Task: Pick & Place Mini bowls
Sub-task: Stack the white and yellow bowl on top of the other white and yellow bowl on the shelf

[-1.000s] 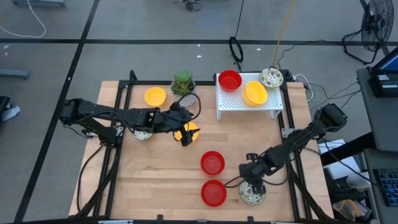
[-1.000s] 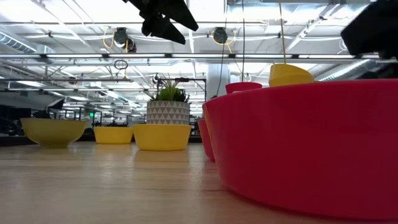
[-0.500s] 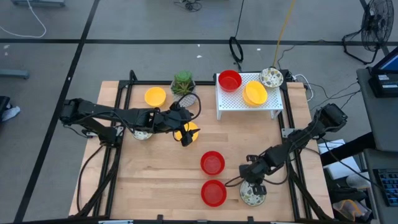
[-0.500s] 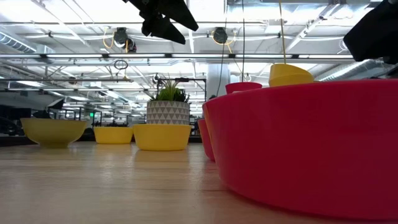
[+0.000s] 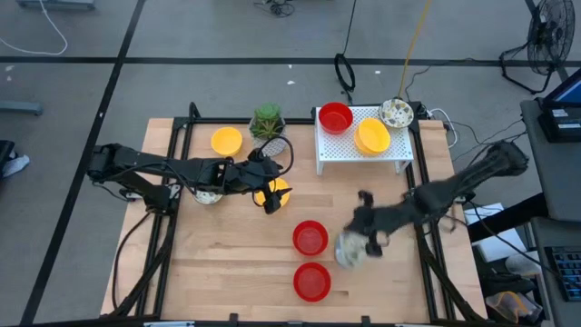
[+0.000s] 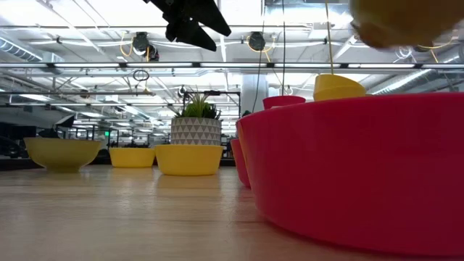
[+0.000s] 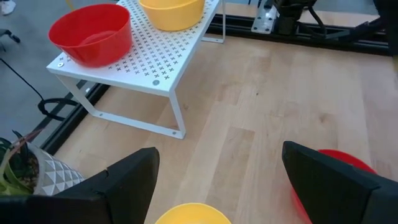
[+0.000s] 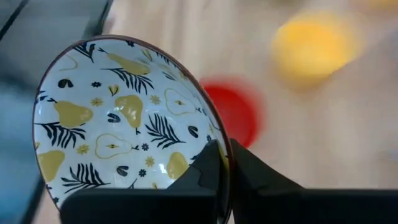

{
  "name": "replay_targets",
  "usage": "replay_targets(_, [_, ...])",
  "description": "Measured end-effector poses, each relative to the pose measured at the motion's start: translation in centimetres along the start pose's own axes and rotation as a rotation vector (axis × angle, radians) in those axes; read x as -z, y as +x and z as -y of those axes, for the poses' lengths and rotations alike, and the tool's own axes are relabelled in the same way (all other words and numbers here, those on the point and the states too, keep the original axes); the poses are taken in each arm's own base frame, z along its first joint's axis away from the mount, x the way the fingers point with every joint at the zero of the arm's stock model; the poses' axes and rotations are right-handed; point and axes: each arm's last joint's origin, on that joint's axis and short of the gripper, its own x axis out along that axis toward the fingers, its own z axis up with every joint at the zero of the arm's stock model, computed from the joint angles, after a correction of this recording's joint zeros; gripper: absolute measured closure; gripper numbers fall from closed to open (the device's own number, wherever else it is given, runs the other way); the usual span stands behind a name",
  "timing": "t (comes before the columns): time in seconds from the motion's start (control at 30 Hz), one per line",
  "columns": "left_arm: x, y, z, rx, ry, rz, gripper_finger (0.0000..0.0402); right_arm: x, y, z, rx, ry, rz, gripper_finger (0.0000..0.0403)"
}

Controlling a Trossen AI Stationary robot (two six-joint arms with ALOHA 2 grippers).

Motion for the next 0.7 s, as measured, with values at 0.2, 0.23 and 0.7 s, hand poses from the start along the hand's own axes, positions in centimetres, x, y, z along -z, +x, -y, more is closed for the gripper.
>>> replay_targets(0.2, [0.0,0.0,-0.1,-0.004,0.001,0.0,0.0062,-2.8,-5.4,4.7,0.258,0.024,0.226,0.0401])
replay_targets(0.23, [0.0,0.0,-0.1,-0.004,0.003,0.0,0.0062,-3.2,-6.2,5.5,0.308,0.04,0.257,0.0401])
replay_targets(0.7, [0.1,0.0,-0.1,-0.006,0.008,-0.014,0.0062,-6.9,-15.5,14.3,0.891,0.144,0.408,0.0402])
